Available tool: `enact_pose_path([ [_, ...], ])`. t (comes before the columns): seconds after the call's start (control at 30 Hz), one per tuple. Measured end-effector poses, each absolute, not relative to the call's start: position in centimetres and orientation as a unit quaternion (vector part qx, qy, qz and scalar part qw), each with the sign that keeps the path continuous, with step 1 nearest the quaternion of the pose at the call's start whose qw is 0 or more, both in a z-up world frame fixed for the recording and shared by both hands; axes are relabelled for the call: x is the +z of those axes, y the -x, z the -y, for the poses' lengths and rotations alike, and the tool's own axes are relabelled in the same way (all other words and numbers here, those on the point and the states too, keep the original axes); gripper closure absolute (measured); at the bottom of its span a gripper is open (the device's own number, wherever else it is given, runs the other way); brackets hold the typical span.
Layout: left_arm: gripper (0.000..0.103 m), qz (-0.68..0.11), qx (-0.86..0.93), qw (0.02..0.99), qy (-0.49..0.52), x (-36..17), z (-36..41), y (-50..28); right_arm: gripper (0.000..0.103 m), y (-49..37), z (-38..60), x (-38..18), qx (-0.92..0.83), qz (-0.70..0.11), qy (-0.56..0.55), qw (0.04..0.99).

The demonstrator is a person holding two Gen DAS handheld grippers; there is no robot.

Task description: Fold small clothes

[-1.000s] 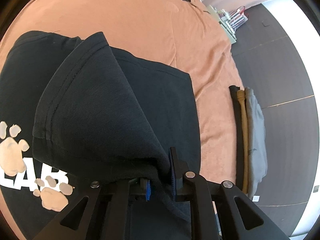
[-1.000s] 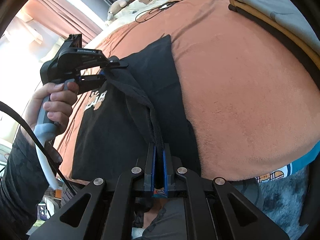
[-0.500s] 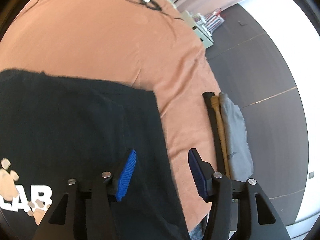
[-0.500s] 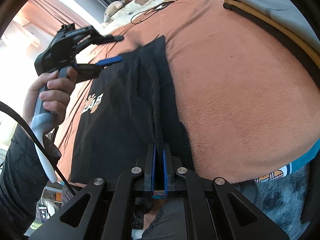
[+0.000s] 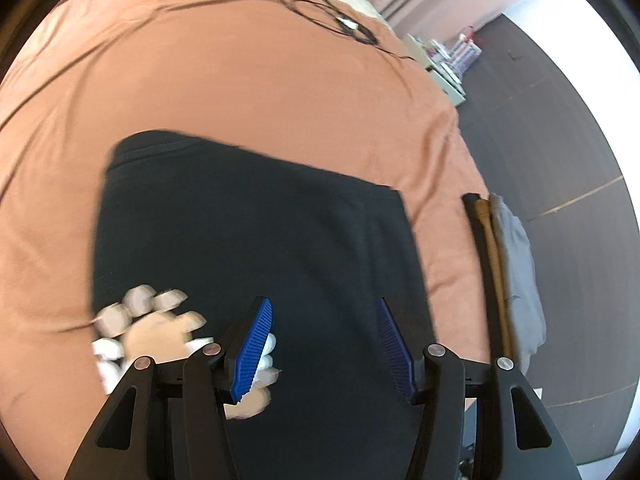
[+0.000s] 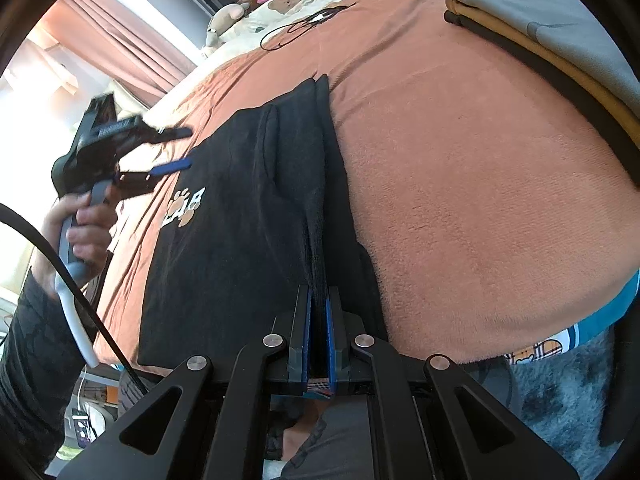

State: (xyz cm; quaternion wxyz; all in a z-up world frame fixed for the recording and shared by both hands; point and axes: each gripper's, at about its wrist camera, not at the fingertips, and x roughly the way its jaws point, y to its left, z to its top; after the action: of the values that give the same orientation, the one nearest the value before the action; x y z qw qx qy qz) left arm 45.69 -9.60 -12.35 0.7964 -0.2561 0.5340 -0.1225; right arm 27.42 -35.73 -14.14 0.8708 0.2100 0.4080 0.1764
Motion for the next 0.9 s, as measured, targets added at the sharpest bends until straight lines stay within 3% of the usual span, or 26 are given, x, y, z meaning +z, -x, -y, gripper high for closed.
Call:
enact_pose_path([
  [0.43,0.046,-0.536,-0.068,0.796,0.274,-13.8,2.3,-40.9,0.1,-27.3,35.8,-14.0,0.161,-0.403,-0.201,0.878],
  [0.9,0.046,-0.545,-0.06,0.78,0.302,-17.2,0.7,-39.2,0.096,-30.5,36.4,-13.1,0.193,-0.44,-0.203,0.853],
])
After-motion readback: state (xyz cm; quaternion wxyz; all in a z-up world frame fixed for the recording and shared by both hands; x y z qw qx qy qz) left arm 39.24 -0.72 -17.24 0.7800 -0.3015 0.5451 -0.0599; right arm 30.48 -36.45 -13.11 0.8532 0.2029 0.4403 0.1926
